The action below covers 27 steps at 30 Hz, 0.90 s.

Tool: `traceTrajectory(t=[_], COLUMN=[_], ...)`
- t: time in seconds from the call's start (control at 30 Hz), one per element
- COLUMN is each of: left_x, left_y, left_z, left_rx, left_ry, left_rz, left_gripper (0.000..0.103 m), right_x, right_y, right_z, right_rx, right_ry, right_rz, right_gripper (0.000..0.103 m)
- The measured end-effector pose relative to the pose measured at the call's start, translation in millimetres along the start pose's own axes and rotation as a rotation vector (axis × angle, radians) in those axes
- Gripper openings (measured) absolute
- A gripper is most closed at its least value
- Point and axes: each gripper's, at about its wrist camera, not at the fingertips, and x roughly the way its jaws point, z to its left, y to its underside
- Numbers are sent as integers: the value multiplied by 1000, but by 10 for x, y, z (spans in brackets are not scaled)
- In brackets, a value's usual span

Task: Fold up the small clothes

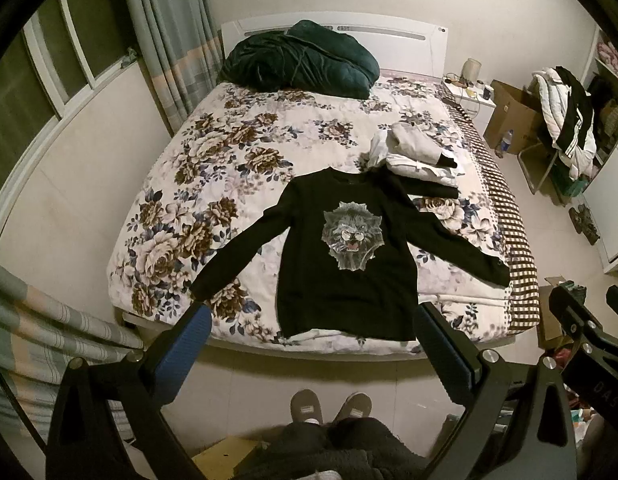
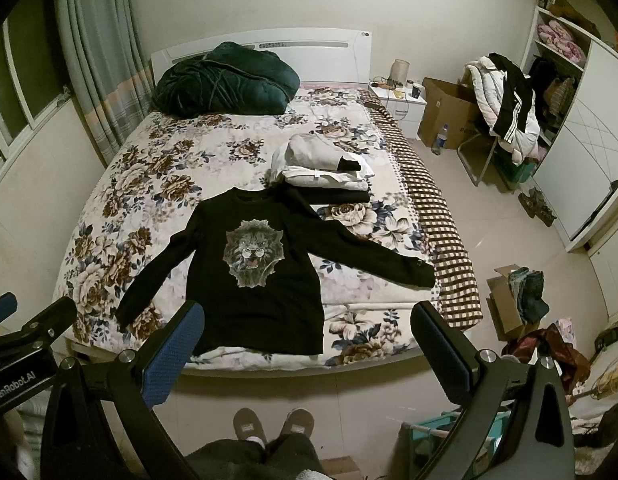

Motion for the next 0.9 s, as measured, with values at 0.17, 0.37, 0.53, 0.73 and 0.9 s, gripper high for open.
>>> traceTrajectory(t=[0.17, 0.37, 0.53, 0.73, 0.9], left_x=[0, -4, 1, -6, 13], left_y=[-1, 2, 1, 4, -110], left_z=[-2, 2, 1, 3, 90], left_rx=[-2, -1, -1, -3, -2], left_ry=[2, 1, 3, 3, 3], left_rz=[-1, -2, -2, -3, -3], left_gripper=[103, 103, 103, 103, 103], right_x=[17, 40, 59, 82, 113], right_y=[-23, -53, -79, -116, -148], right_z=[11, 31, 47, 68, 93], right_rx=[0, -1, 1, 1, 2], right_ry=[0, 2, 0, 3, 3], right_rz=[1, 2, 3, 5, 6], right_gripper=[103, 103, 103, 103, 103])
